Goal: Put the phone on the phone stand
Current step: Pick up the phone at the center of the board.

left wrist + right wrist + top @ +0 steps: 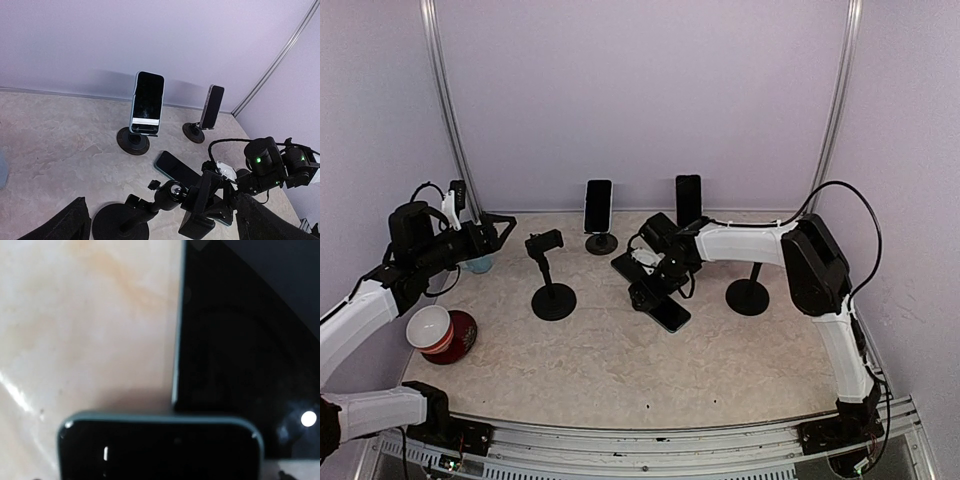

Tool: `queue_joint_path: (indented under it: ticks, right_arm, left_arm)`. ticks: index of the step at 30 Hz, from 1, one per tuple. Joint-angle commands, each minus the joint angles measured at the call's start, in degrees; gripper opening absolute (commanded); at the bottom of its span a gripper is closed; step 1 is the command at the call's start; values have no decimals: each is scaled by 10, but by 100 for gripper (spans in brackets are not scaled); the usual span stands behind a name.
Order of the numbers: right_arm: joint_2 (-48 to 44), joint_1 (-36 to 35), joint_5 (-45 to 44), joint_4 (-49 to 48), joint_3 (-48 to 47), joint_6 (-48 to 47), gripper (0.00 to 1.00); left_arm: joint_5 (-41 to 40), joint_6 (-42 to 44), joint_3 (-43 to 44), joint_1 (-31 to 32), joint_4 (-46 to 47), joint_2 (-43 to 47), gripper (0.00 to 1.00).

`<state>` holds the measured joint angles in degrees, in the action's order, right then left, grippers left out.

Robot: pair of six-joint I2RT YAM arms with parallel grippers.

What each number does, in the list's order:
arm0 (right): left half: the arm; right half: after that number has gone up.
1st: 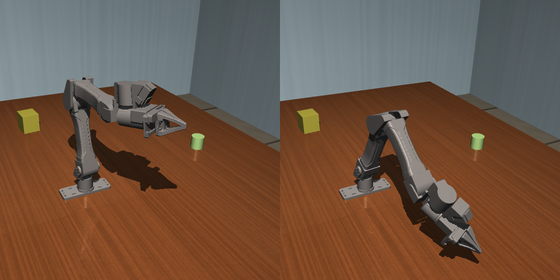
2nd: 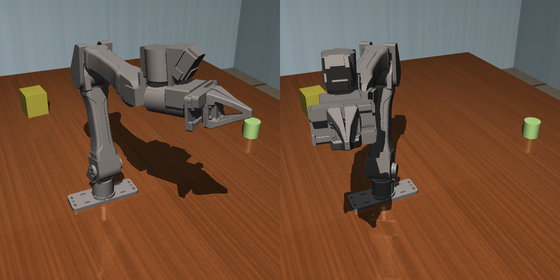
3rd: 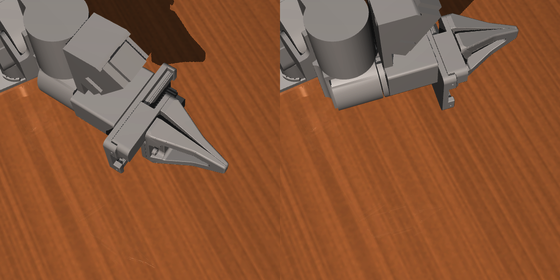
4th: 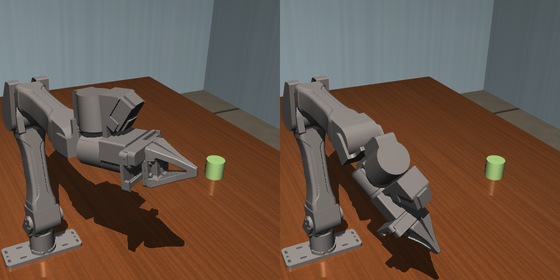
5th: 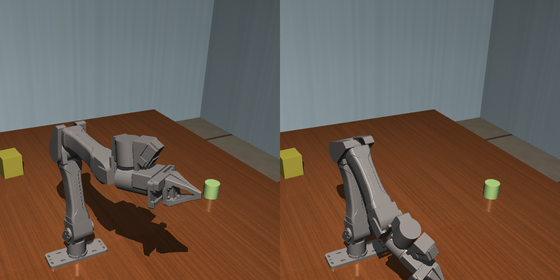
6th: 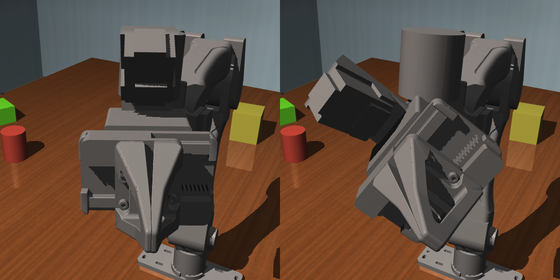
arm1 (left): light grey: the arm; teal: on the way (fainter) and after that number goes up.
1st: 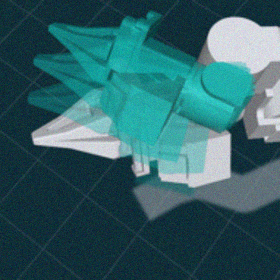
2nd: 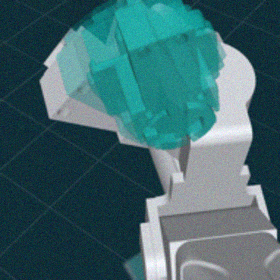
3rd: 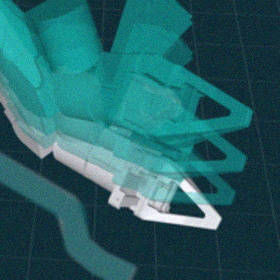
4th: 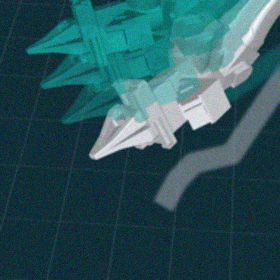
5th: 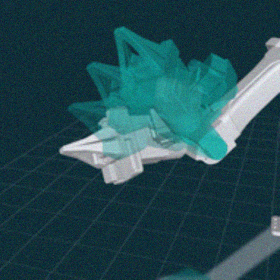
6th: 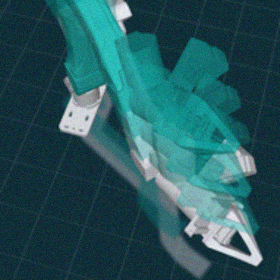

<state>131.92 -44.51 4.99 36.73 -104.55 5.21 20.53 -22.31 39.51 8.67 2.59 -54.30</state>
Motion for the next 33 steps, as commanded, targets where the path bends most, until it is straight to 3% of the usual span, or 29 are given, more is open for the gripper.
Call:
queue_joint_path:
  ticks: [1, 11, 18, 23, 33]
  right_arm:
    - [25, -7, -24, 28, -21, -6, 100]
    - [27, -33, -85, 59, -28, -8, 83]
    - [19, -44, -99, 60, -36, -9, 56]
    - [-33, -44, -94, 23, 9, -3, 49]
    - [-177, -64, -81, -101, 121, 13, 46]
  left_arm:
    - [-5, 6, 4, -5, 9, 1, 99]
    - [-8, 7, 4, -10, 7, -4, 99]
    - [-14, 9, 3, -11, 4, -1, 99]
    - [-14, 9, 4, -11, 3, -5, 99]
    - [-23, 9, 7, -11, -1, -8, 99]
